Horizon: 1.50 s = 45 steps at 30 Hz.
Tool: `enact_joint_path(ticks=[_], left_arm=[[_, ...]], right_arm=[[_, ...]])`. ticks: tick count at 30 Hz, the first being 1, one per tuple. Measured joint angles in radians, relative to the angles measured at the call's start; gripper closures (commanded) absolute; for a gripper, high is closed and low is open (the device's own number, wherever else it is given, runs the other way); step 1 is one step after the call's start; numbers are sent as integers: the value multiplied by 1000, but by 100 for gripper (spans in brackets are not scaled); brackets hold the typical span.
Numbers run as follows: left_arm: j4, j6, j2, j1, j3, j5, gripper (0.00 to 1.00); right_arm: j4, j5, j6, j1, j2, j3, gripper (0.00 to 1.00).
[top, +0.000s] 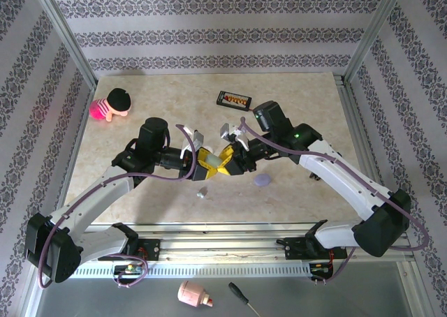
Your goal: Insert wireless bluetooth earbuds into charging case
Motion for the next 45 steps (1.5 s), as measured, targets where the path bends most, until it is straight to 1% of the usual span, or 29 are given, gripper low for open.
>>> enact_joint_path(ticks=[2,3,6,12,24,33,39,41,45], left_arm=[[0,1,0,0,0,0,76],[0,4,0,0,0,1,77],[0,8,0,0,0,5,78],[2,18,0,0,-1,9,79],[8,31,-1,0,-18,11,79],[51,34,-7,0,-37,10,79],[98,29,-12,0,-48,10,79],[111,26,-12,0,-49,10,79],[134,23,-12,0,-51,9,79]], right_arm=[[-4,-1,-3,0,0,1,69],[-6,-1,-6,0,0,2,67],[-5,2,-6,0,0,2,54],[18,17,11,-1,0,2,45],[69,45,53,-40,-18,-3,36],[119,108,96,-60,-31,-12,28],[141,172,121,-63,-52,-12,22],[145,193,130,-66,-61,-12,19],[145,229,142,-66,-80,-12,16]])
